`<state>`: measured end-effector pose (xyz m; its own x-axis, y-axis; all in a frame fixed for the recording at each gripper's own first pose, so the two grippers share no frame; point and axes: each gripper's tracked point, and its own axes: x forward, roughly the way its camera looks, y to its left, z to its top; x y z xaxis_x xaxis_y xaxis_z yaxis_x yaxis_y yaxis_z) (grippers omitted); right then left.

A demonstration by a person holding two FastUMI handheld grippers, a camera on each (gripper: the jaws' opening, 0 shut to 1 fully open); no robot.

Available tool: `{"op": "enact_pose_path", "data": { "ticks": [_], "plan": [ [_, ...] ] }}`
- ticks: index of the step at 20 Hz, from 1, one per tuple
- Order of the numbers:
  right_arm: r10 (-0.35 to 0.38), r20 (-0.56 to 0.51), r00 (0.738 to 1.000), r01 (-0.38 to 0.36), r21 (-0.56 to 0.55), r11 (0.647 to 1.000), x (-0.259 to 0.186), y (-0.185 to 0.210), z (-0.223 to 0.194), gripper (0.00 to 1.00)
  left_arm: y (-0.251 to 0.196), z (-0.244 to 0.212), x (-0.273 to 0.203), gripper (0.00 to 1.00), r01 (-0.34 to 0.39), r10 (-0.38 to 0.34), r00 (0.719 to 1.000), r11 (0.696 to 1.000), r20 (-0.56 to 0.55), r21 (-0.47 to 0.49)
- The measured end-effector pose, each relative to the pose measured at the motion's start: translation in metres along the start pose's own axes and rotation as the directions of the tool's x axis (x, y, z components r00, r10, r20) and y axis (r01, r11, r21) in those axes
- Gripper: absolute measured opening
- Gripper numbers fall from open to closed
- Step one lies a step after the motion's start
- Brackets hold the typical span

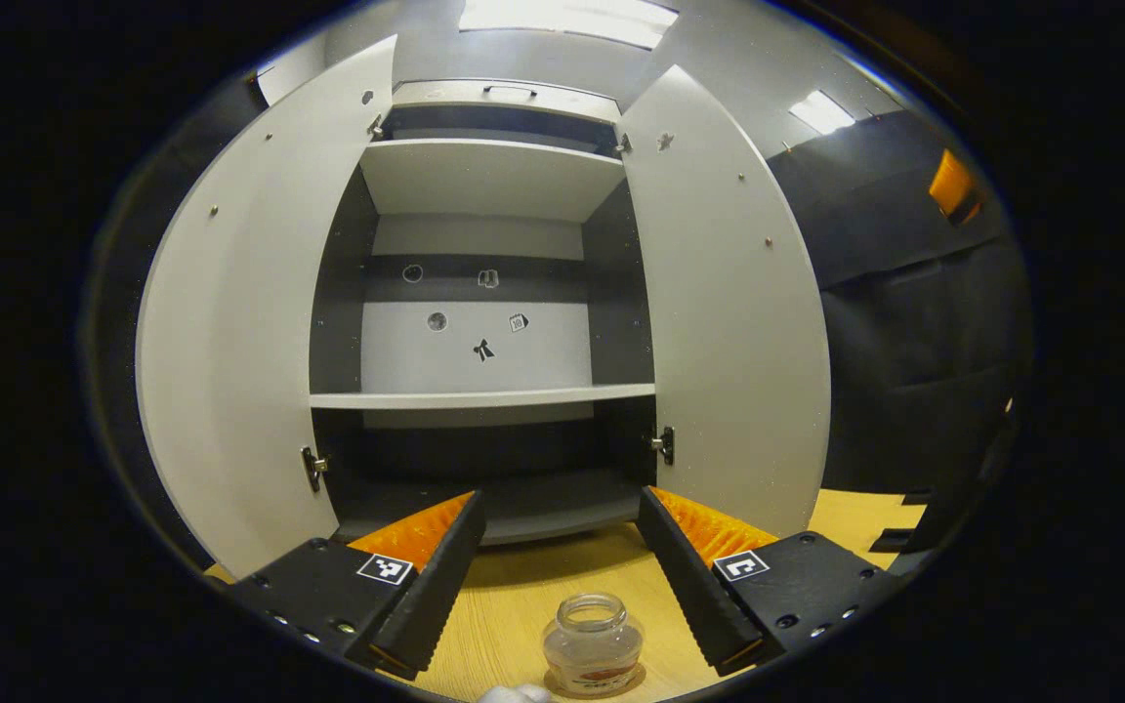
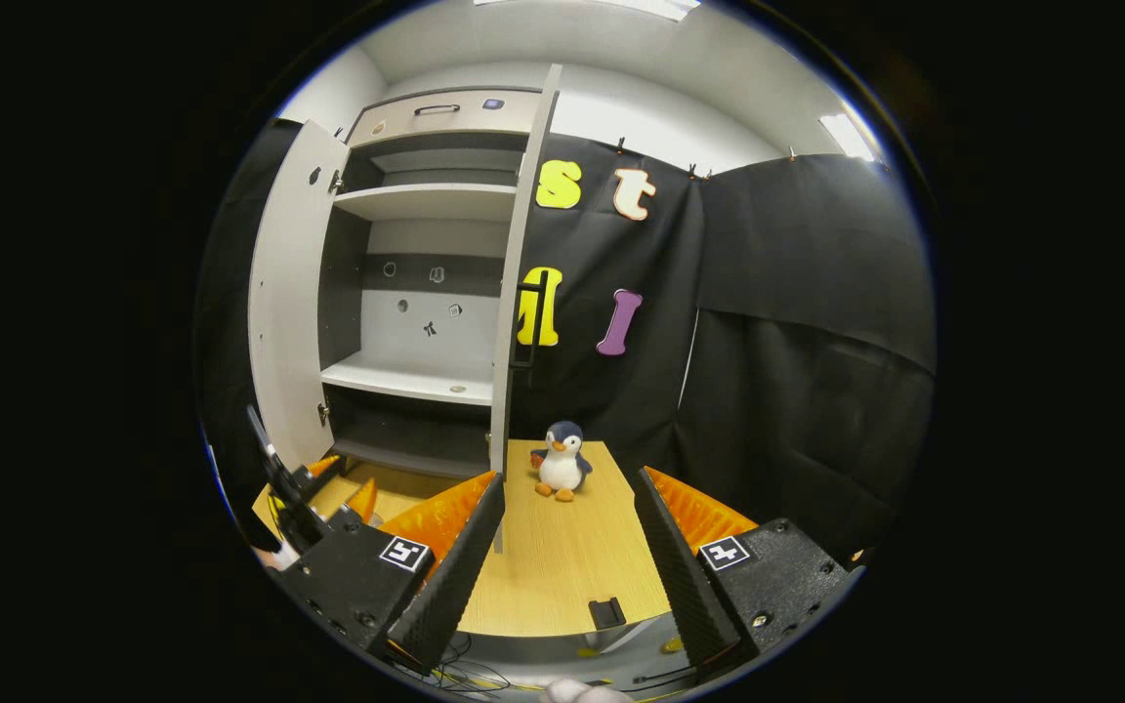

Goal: Grasp the bottle in the cabinet with the left hand and place it on the coaster, then close the right door with the right hand and the left door with the left hand.

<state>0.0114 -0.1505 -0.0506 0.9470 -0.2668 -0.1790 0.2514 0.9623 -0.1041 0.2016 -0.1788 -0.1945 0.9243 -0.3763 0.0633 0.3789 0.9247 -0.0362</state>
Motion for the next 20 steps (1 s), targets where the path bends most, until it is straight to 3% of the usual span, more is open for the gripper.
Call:
{"op": "enact_pose_path", "data": {
  "ticks": [3, 6, 11, 14, 20],
  "plan": [
    [-0.005, 0.023, 1.0, 0.005, 0.004, 1.0, 0.0, -0.001, -0.004, 0.83, 0.014, 0.057, -0.002, 0.95, -0.014, 0.015, 0.999, 1.0, 0.048, -0.016],
    [0.0, 0.058, 0.998, 0.0, 0.012, 1.0, 0.0, 0.004, -0.001, 0.83, 0.042, 0.107, -0.017, 0.96, -0.073, 0.074, 0.996, 0.997, 0.049, -0.016],
    [0.012, 0.121, 0.993, -0.019, 0.053, 0.998, 0.006, 0.011, 0.013, 0.83, 0.083, 0.163, -0.051, 0.96, -0.155, 0.156, 0.987, 0.987, 0.032, -0.032],
    [0.011, 0.133, 0.991, -0.023, 0.086, 0.996, 0.015, 0.01, 0.016, 0.83, 0.109, 0.176, -0.086, 0.96, -0.216, 0.216, 0.976, 0.976, -0.001, 0.0],
    [0.032, 0.107, 0.994, -0.045, 0.128, 0.991, 0.05, 0.002, 0.019, 0.83, 0.125, 0.159, -0.148, 0.96, -0.287, 0.287, 0.953, 0.958, -0.093, 0.014]
  ]
}}
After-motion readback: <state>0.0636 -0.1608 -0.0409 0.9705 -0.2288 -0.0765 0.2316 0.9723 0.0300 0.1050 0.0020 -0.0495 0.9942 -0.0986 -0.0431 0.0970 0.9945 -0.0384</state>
